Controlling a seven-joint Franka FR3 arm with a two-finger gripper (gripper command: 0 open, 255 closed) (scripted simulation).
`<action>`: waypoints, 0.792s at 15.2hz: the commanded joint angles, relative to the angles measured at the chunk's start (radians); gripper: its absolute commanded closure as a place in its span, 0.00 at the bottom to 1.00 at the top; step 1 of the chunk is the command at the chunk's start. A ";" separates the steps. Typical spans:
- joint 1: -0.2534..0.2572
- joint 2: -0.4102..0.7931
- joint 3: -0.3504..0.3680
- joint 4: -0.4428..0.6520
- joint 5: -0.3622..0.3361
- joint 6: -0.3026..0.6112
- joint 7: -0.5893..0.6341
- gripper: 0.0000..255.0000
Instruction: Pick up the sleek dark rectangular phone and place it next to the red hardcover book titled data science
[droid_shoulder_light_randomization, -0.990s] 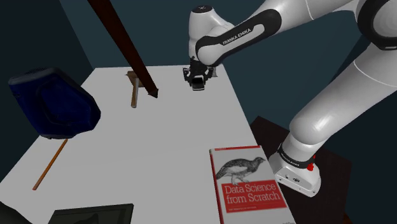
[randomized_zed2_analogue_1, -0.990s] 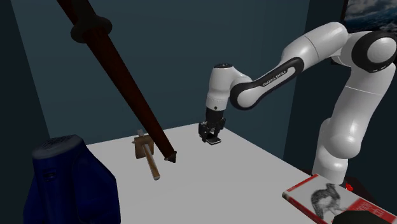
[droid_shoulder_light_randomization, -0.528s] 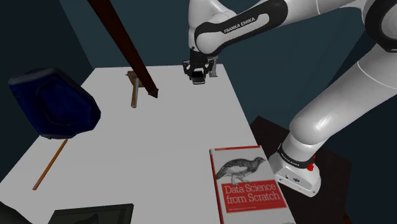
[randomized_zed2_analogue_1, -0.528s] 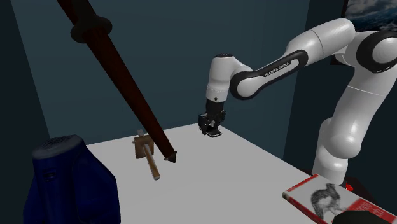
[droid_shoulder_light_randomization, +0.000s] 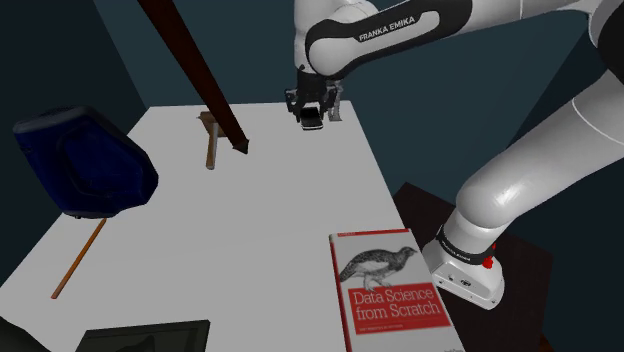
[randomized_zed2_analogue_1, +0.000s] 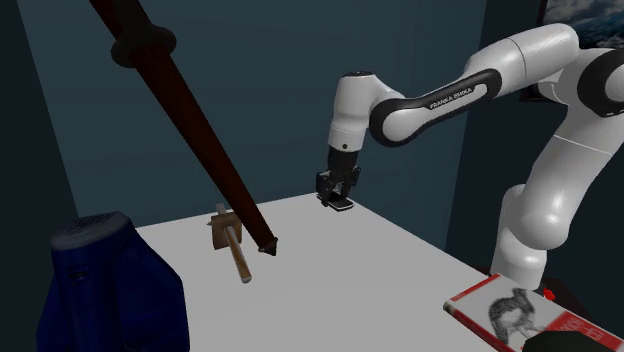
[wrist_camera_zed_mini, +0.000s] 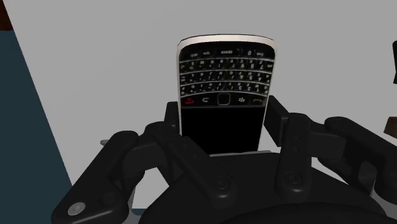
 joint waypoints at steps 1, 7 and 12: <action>0.020 -0.029 0.024 -0.024 0.013 -0.007 0.036 1.00; 0.090 -0.116 0.106 -0.077 0.064 -0.045 0.150 1.00; 0.145 -0.162 0.184 -0.088 0.106 -0.082 0.255 1.00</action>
